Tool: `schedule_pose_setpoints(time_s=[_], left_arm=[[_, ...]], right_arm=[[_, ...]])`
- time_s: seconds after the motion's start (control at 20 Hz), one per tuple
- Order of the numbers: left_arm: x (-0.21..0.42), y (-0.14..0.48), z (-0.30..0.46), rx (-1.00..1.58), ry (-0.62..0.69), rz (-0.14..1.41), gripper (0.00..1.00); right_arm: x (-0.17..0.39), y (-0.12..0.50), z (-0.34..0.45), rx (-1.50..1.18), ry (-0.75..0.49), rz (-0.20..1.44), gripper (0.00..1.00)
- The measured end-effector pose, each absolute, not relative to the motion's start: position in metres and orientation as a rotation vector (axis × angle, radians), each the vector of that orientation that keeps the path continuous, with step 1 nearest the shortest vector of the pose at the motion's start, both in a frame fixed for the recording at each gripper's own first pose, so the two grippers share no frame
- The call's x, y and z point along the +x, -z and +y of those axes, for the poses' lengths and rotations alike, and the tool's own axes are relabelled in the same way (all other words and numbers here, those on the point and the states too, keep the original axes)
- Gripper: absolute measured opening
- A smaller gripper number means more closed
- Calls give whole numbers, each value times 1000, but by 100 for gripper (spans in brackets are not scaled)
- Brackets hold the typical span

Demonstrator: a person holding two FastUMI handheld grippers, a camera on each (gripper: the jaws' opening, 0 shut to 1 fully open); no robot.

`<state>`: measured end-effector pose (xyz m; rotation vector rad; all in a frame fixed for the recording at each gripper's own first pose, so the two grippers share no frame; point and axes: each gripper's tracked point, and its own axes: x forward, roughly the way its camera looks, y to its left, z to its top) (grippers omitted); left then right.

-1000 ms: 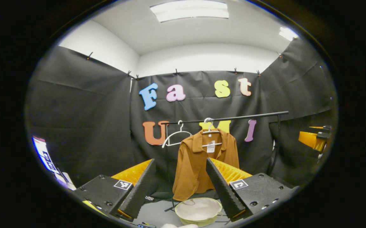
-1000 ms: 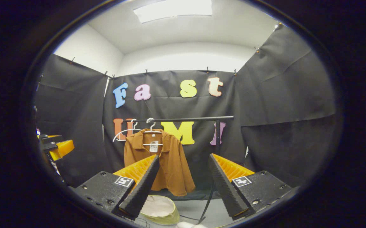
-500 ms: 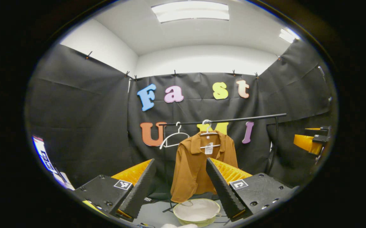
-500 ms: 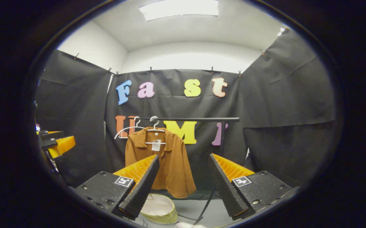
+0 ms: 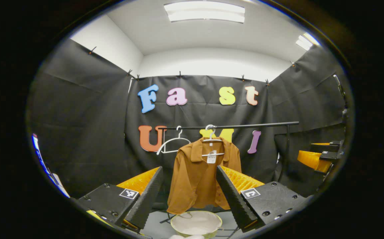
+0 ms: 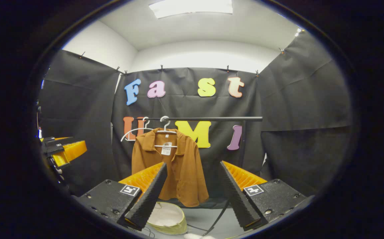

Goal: Grasp the clothes on the hanger with both hands and then place them into the laundry hamper below.

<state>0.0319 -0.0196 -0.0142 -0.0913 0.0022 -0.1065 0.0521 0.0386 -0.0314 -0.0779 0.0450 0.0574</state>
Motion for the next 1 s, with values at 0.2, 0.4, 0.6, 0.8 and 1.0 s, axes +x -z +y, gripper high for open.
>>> schedule_pose_setpoints(time_s=[0.2, 0.4, 0.6, 0.8, 1.0], left_arm=[[69, 30, -45, -147, 136, 14, 100], [118, 54, -60, -125, 126, 2, 100], [170, 88, -75, -104, 106, 32, 100], [221, 104, -87, -89, 84, 9, 100], [277, 120, -100, -51, 74, -5, 100]], right_arm=[[91, 57, 41, -60, -98, 71, 99], [148, 83, 43, -51, -127, 92, 99], [213, 113, 49, -17, -169, 132, 99], [281, 143, 55, -30, -195, 156, 99], [344, 160, 66, 6, -219, 189, 99]])
